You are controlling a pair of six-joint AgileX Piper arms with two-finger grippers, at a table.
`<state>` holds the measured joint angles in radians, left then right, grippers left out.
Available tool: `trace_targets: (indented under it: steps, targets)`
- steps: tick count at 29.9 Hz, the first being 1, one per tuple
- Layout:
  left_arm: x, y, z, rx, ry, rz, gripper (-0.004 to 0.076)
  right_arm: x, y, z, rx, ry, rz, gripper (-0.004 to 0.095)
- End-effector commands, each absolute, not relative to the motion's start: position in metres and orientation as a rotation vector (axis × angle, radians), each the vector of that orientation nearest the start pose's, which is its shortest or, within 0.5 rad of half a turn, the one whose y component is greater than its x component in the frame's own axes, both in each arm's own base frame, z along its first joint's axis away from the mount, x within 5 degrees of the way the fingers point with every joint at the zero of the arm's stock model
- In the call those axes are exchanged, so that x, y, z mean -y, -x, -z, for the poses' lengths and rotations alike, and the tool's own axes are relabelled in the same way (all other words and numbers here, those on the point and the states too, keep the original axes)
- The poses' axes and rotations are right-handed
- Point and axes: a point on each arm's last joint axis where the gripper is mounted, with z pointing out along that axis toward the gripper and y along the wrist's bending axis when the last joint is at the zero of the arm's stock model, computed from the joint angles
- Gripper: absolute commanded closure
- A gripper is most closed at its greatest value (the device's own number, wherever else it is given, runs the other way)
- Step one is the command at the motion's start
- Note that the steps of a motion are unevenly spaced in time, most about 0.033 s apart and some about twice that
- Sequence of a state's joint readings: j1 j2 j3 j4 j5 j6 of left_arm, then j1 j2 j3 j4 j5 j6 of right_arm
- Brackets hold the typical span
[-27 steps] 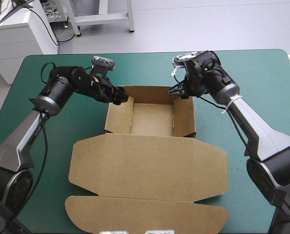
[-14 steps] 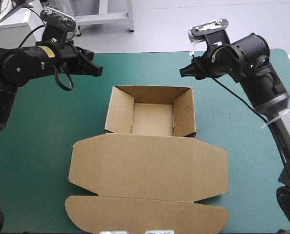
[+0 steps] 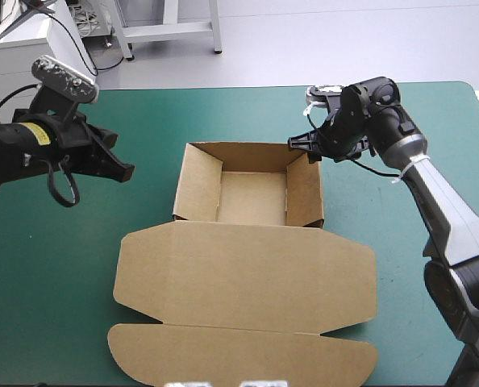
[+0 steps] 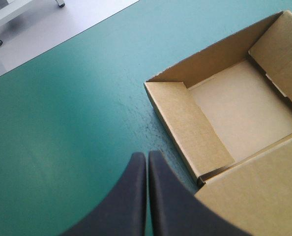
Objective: Fold the box
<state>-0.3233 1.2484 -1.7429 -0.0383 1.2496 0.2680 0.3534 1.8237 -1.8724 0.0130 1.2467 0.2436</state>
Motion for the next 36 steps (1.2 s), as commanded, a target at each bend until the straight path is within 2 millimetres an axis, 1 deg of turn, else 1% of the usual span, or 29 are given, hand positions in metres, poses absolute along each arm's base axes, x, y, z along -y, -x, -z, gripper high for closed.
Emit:
trace_targets:
  steps: [1,6,9,14,16,18,20,22,23,24,25,29,32,35,36]
  targets:
    - [0.065,-0.177,-0.511,-2.075,-0.647,0.093,0.0732,-0.134,-0.369,-0.368,-2.677,0.136,-0.215,0.0412]
    - [0.057,-0.155,-0.500,-2.079,-0.648,0.091,0.0732,-0.141,-0.387,-0.335,-2.758,0.139,-0.186,0.0412]
    - [0.052,-0.140,-0.492,-2.080,-0.647,0.088,0.0732,-0.146,-0.393,-0.319,-2.803,0.135,-0.211,0.0412]
    - [0.045,-0.122,-0.478,-2.062,-0.633,0.092,0.0732,-0.151,-0.401,-0.297,-2.858,0.139,-0.233,0.0413]
    - [0.044,-0.117,-0.469,-2.065,-0.630,0.093,0.0732,-0.152,-0.403,-0.289,-2.879,0.137,-0.234,0.0415]
    - [0.042,-0.112,-0.457,-2.079,-0.634,0.093,0.0732,-0.153,-0.403,-0.284,-2.896,0.135,-0.238,0.0441]
    - [0.041,-0.107,-0.445,-2.106,-0.636,0.099,0.0732,-0.153,-0.402,-0.282,-2.903,0.142,-0.234,0.0523]
    - [0.039,-0.102,-0.430,-2.145,-0.610,0.115,0.0732,-0.153,-0.402,-0.281,-2.906,0.158,-0.231,0.0668]
    - [0.038,-0.100,-0.423,-2.162,-0.603,0.122,0.0732,-0.153,-0.402,-0.281,-2.905,0.177,-0.232,0.0791]
    - [0.037,-0.097,-0.415,-2.177,-0.598,0.125,0.0732,-0.153,-0.401,-0.282,-2.903,0.184,-0.241,0.0875]
    - [0.036,-0.095,-0.408,-2.193,-0.591,0.130,0.0732,-0.153,-0.401,-0.282,-2.904,0.181,-0.242,0.0919]
    - [0.034,-0.086,-0.383,-2.232,-0.560,0.150,0.0732,-0.153,-0.400,-0.284,-2.896,0.185,-0.237,0.0914]
    - [0.032,-0.080,-0.364,-2.277,-0.528,0.165,0.0732,-0.150,-0.399,-0.290,-2.876,0.216,-0.214,0.0915]
    - [0.030,-0.074,-0.346,-2.315,-0.502,0.181,0.0732,-0.144,-0.397,-0.301,-2.839,0.227,-0.139,0.0918]
    - [0.029,-0.072,-0.340,-2.332,-0.483,0.189,0.0732,-0.138,-0.397,-0.305,-2.827,0.224,-0.128,0.0918]
